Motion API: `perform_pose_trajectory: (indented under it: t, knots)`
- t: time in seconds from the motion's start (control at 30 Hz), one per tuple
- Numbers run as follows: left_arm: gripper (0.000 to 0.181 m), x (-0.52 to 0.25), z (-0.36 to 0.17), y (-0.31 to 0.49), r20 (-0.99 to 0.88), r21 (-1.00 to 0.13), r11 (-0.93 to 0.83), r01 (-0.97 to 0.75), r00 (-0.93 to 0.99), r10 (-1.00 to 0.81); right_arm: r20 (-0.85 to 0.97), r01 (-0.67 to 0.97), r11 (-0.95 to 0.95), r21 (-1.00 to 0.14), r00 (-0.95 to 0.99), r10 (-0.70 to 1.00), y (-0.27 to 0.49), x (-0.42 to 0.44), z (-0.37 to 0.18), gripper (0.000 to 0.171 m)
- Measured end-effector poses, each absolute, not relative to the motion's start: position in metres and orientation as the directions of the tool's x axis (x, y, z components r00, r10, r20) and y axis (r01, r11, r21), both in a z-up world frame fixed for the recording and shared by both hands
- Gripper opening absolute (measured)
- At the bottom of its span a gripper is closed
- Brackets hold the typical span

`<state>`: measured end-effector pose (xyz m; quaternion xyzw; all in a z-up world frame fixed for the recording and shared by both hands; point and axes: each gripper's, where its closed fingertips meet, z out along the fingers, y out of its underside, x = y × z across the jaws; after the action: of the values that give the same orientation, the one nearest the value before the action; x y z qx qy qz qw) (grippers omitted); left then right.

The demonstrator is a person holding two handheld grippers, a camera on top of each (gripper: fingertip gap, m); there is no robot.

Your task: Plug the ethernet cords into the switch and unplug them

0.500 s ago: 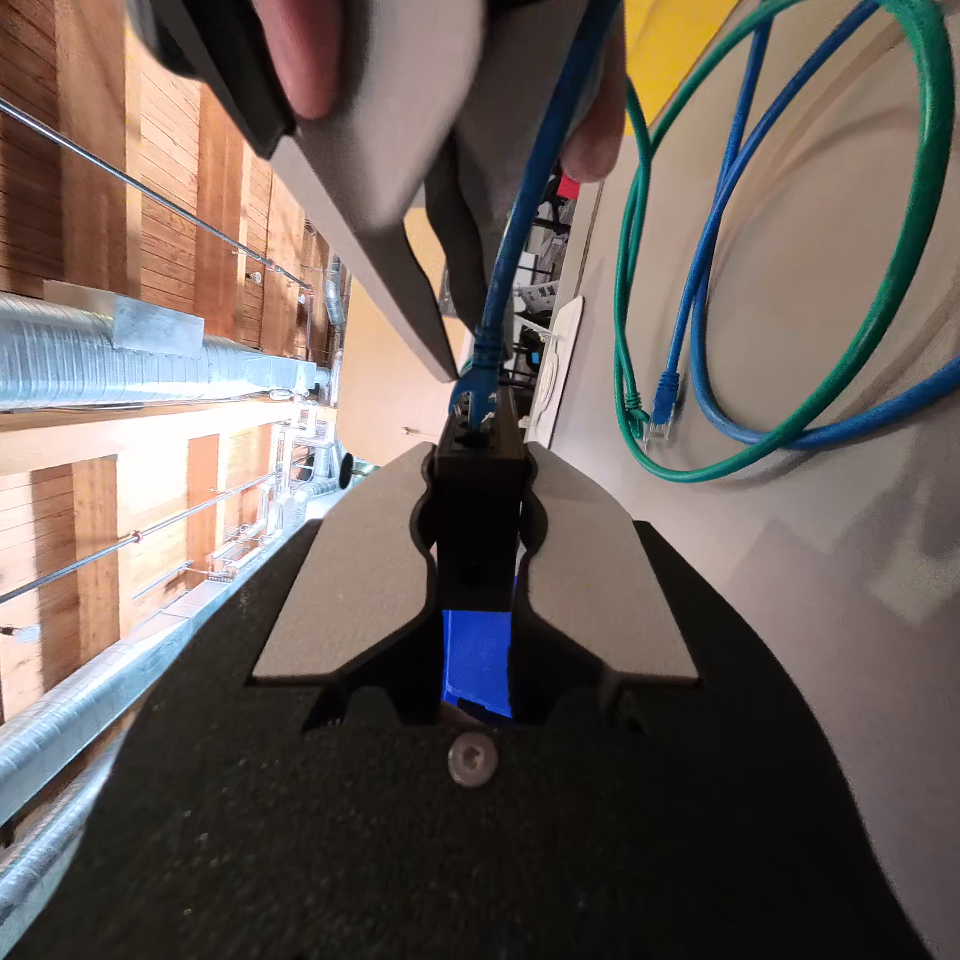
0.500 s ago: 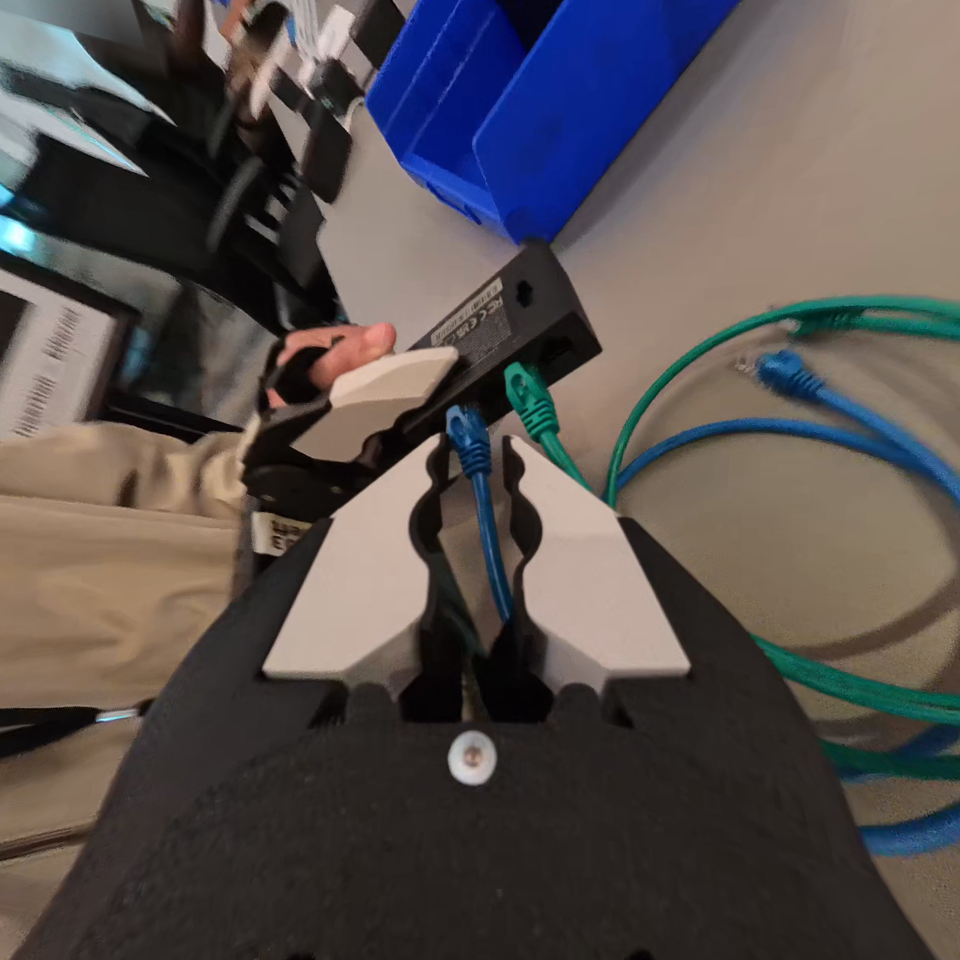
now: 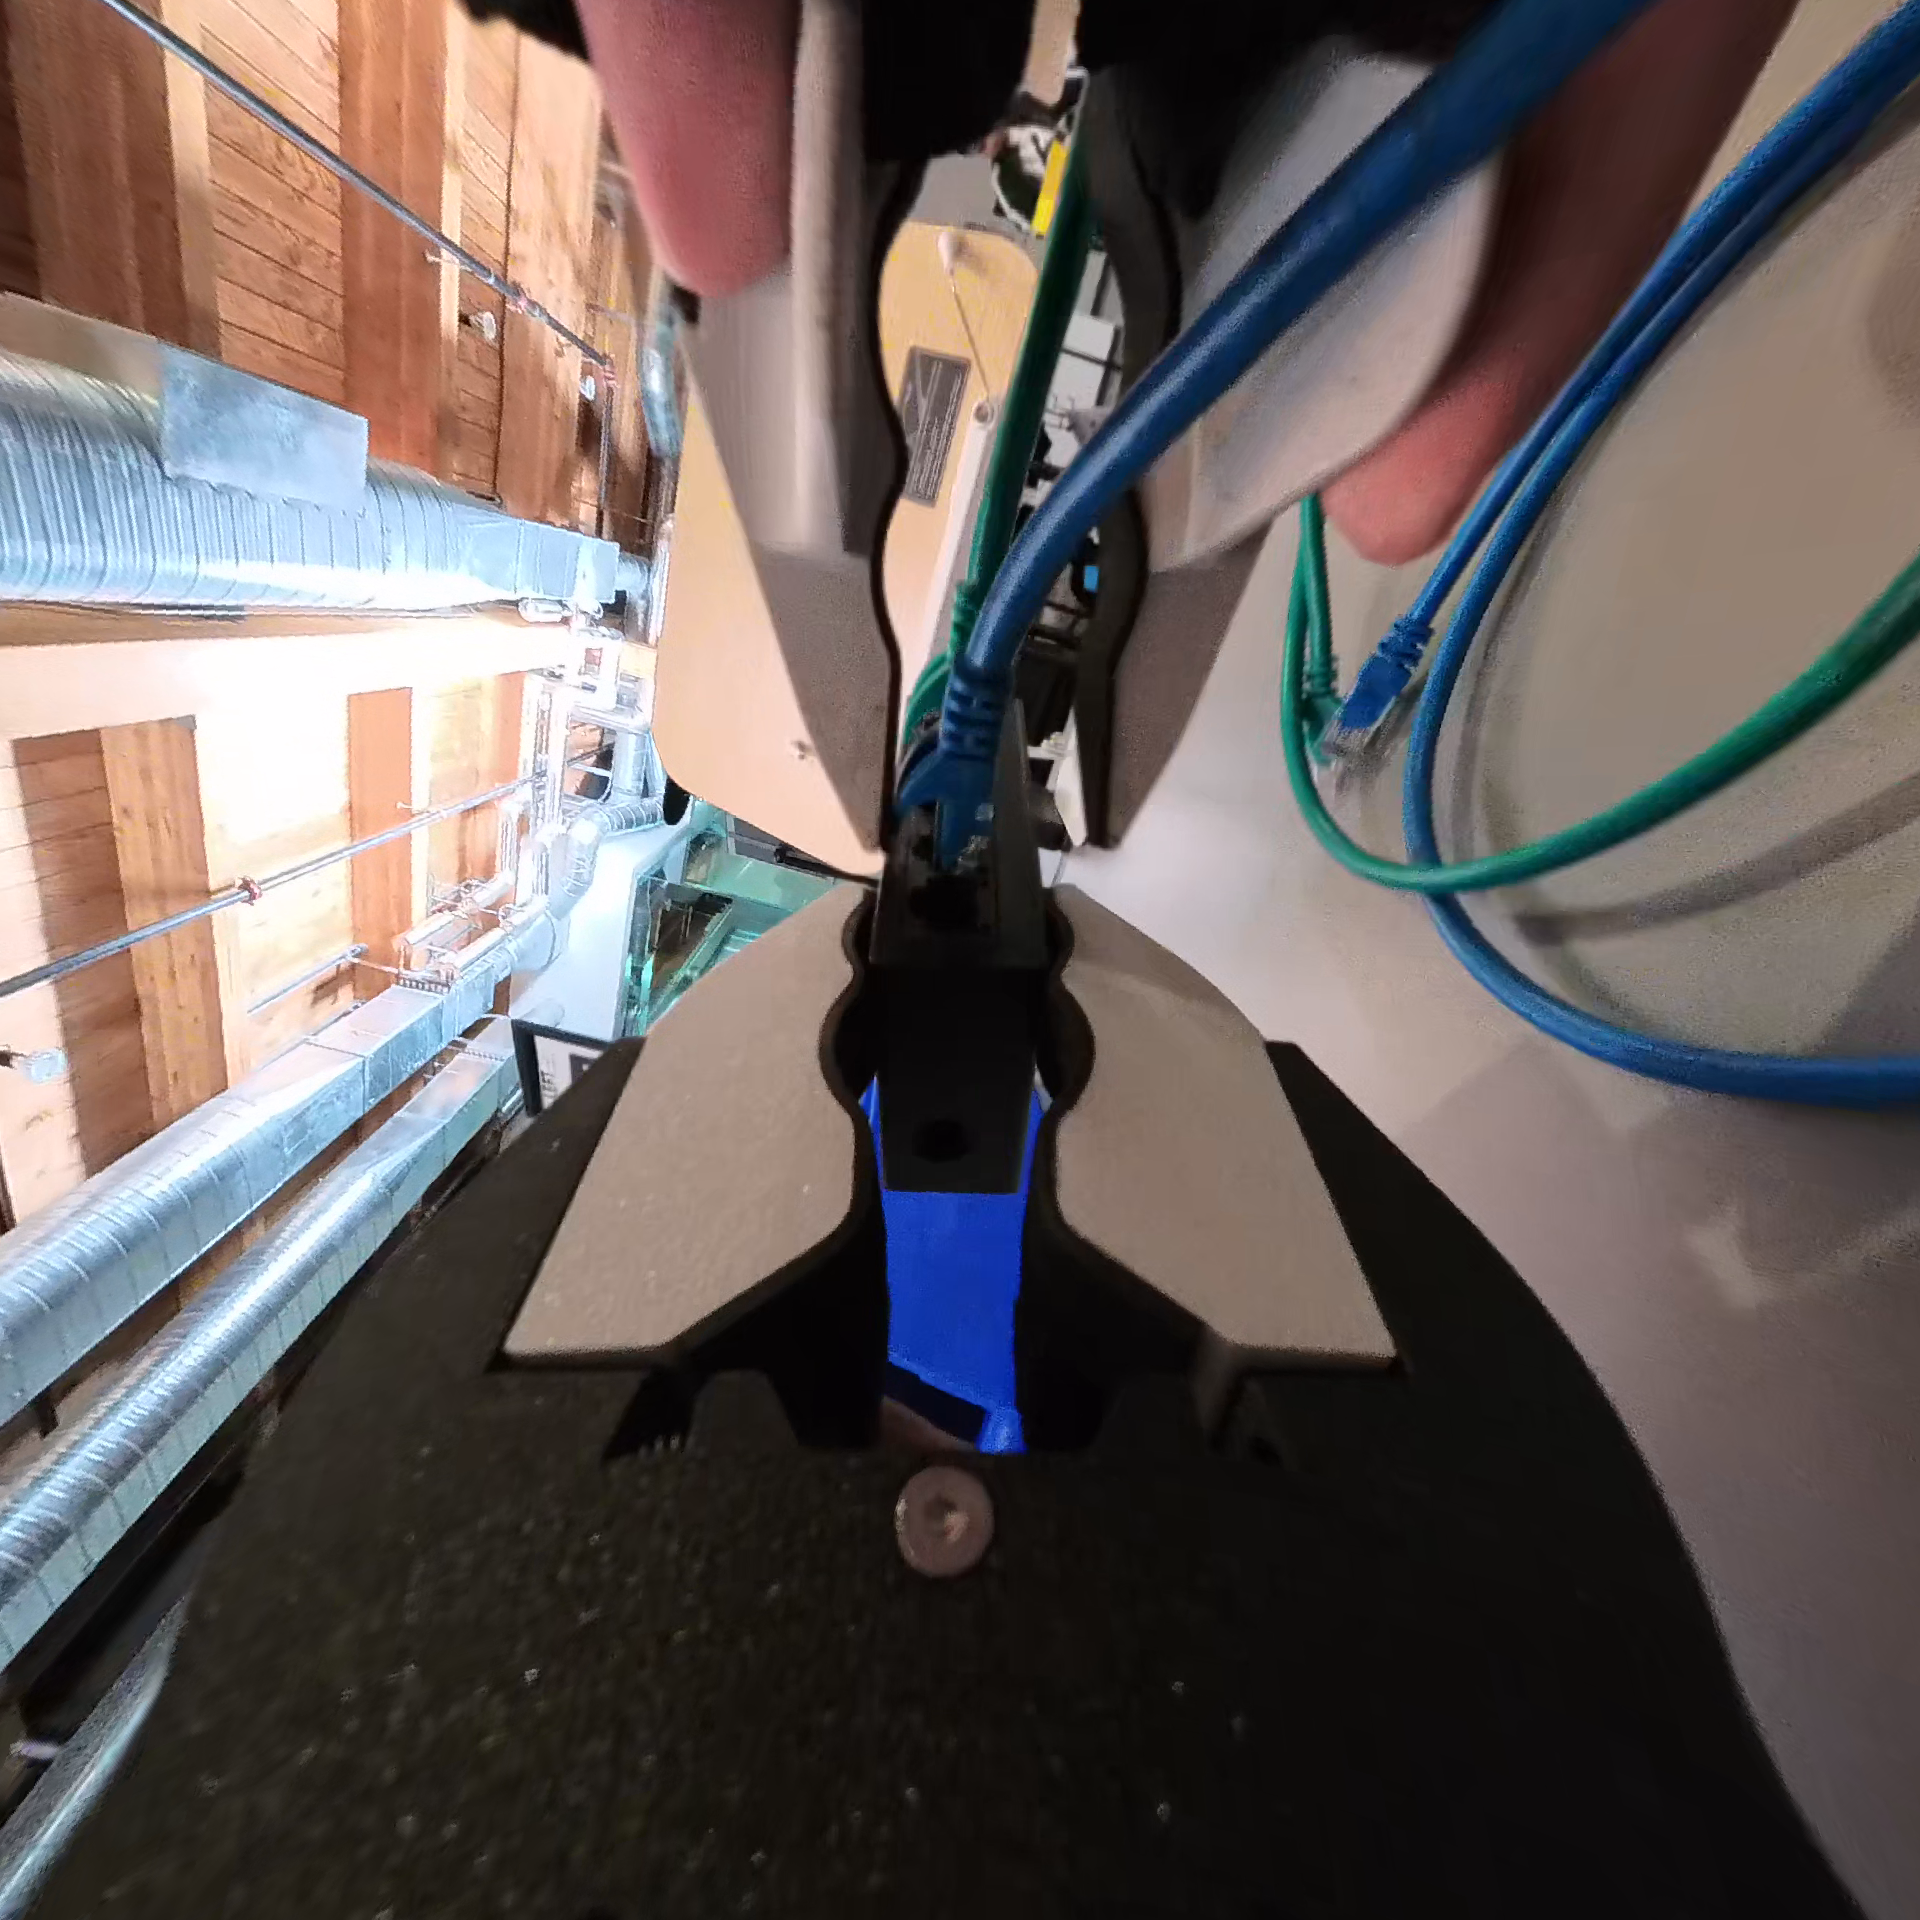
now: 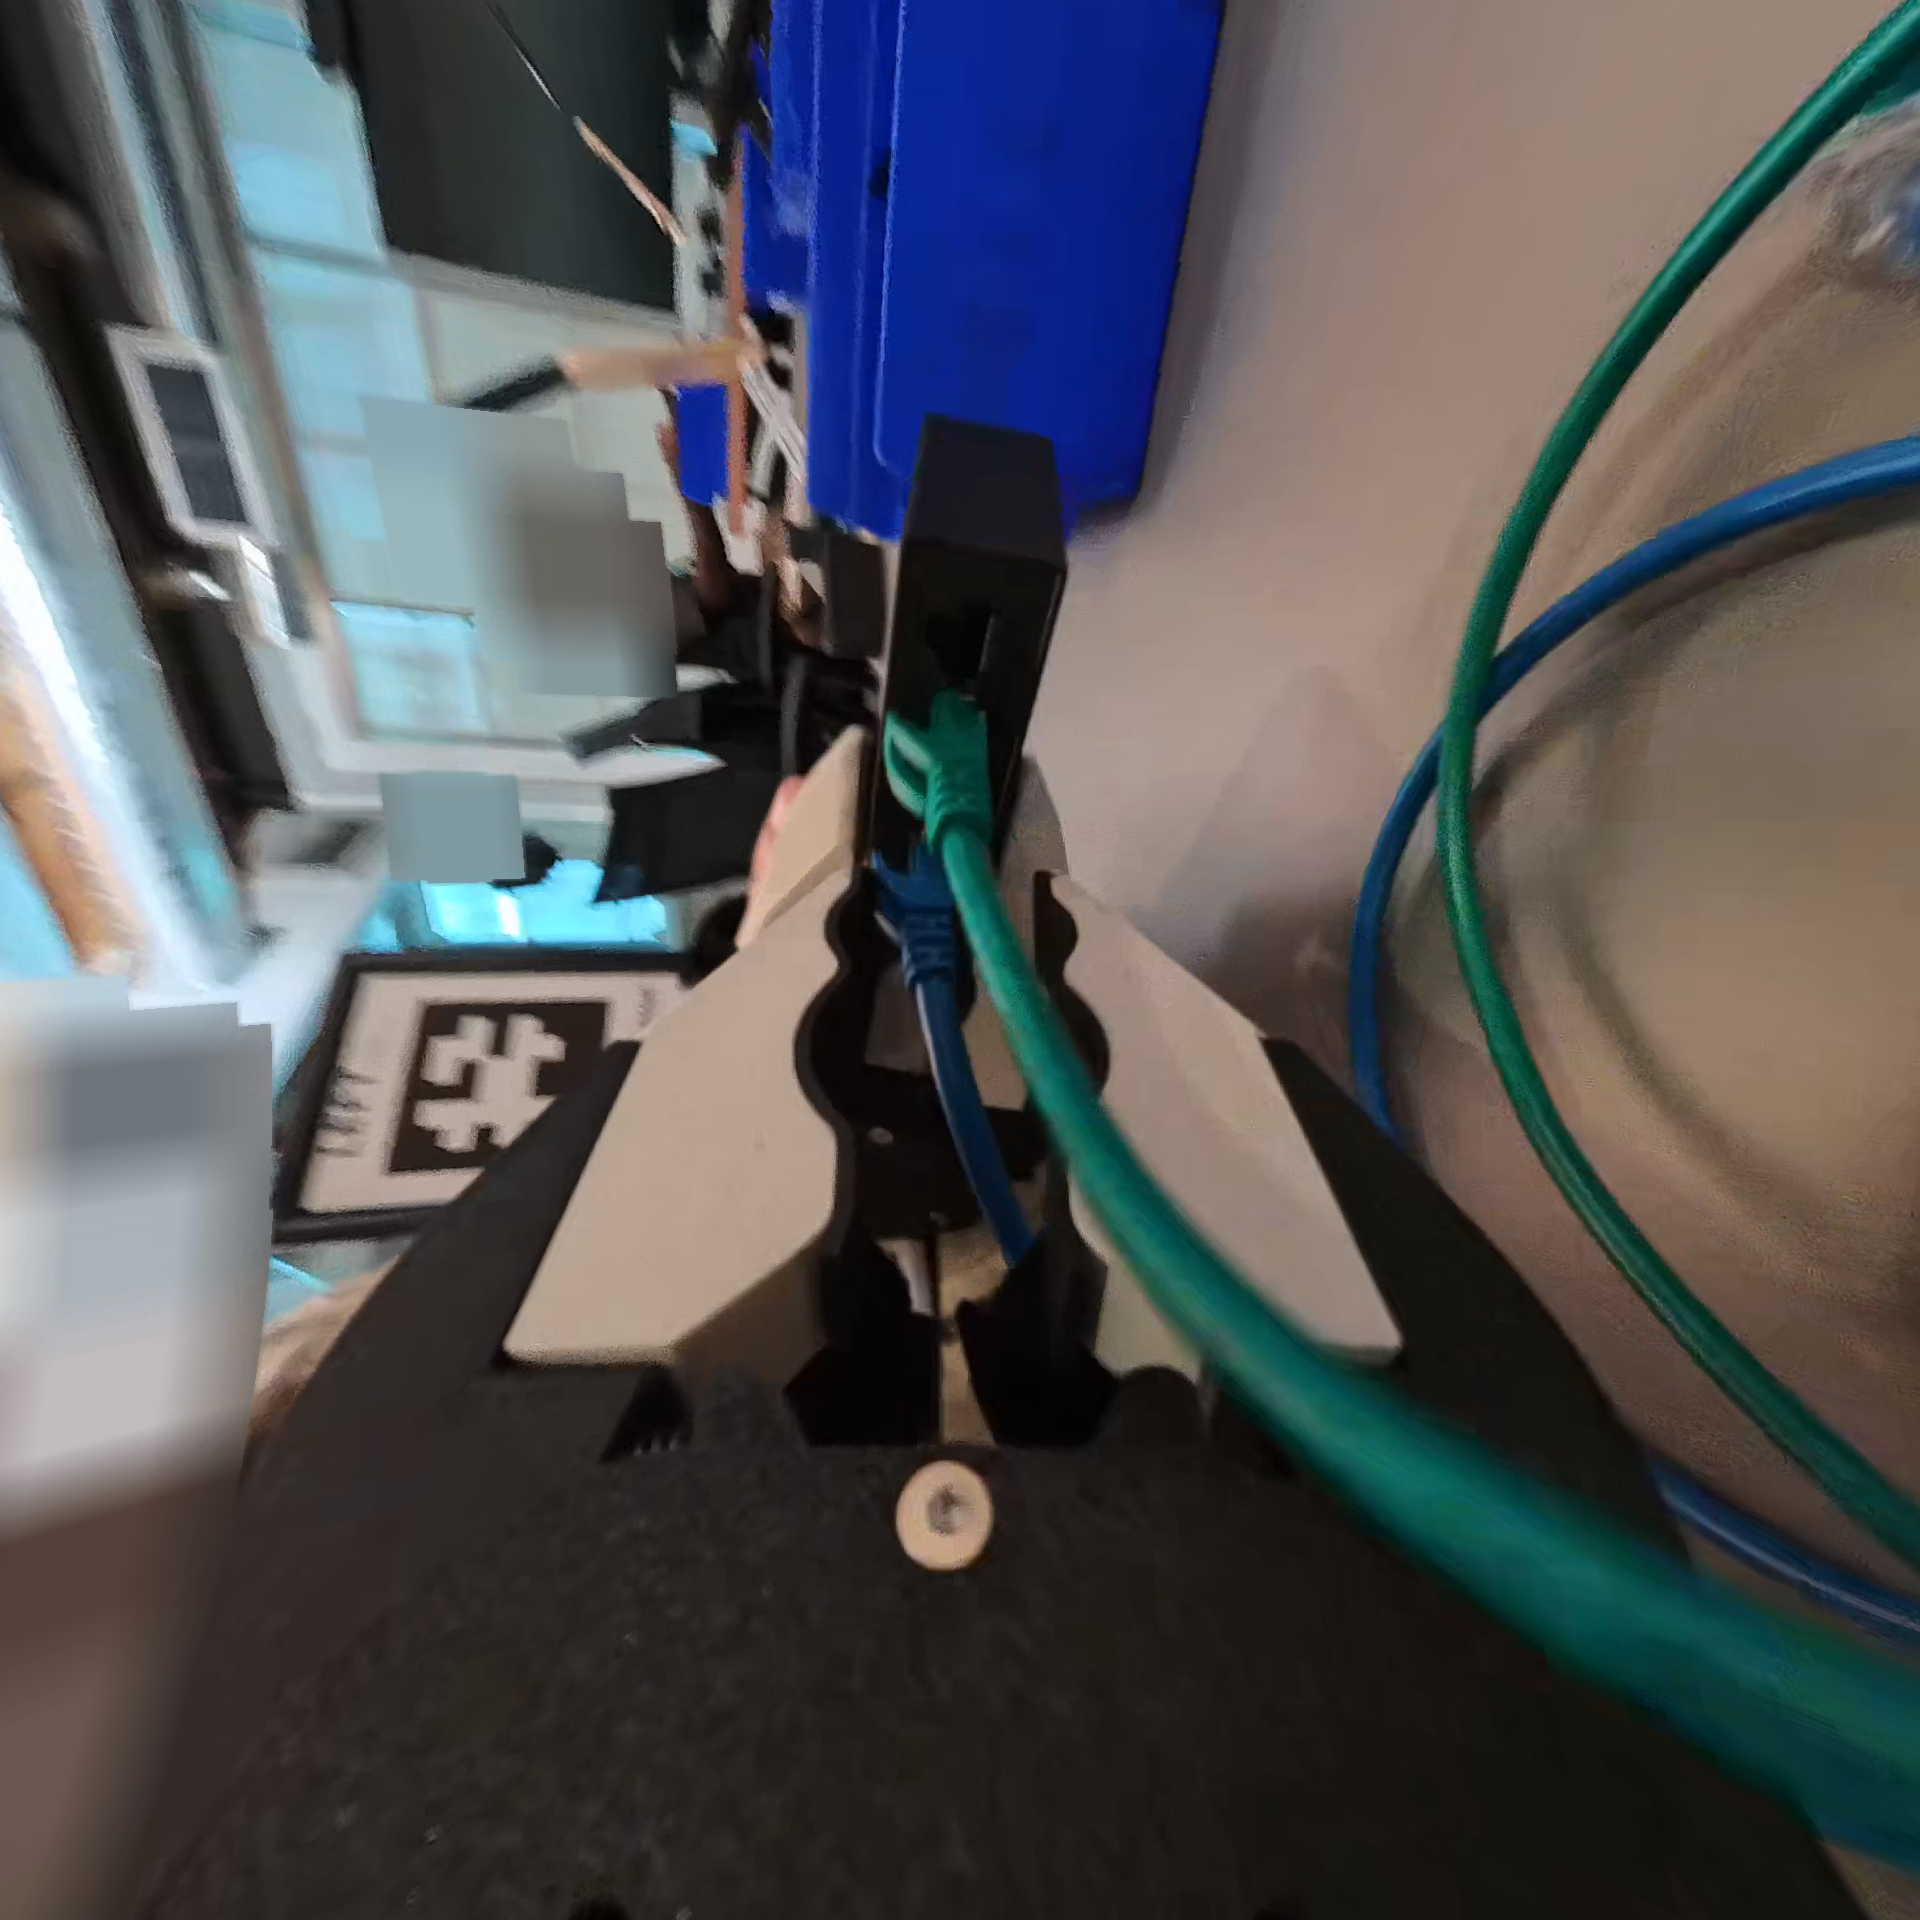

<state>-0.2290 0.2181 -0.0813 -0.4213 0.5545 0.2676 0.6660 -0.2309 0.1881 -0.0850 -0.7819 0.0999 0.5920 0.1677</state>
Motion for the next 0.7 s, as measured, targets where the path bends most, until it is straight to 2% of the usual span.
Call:
perform_pose_trajectory:
  t: [0.1, 0.5, 0.57, 0.7]
  knots:
    - [0.027, -0.2298, -0.0861, 0.2187, -0.965, -0.260, 0.506, -0.823, 0.231, -0.120, -0.977, -0.419, -0.903, -0.097, 0.215, 0.005, 0.1931, -0.2259, -0.0856, 0.028]
    - [0.027, -0.2304, -0.0905, 0.2178, -0.967, -0.254, 0.503, -0.826, 0.218, -0.131, -0.985, -0.402, -0.913, -0.067, 0.175, -0.005, 0.1924, -0.2349, -0.0874, 0.021]
    - [0.026, -0.2294, -0.0922, 0.2162, -0.968, -0.252, 0.502, -0.828, 0.211, -0.139, -0.985, -0.399, -0.913, -0.087, 0.174, 0.018, 0.1917, -0.2349, -0.0862, 0.015]
    - [0.026, -0.2291, -0.0902, 0.2112, -0.975, -0.222, 0.503, -0.835, 0.197, -0.102, -0.975, -0.369, -0.918, -0.142, 0.210, 0.066, 0.1872, -0.2348, -0.0872, 0.013]
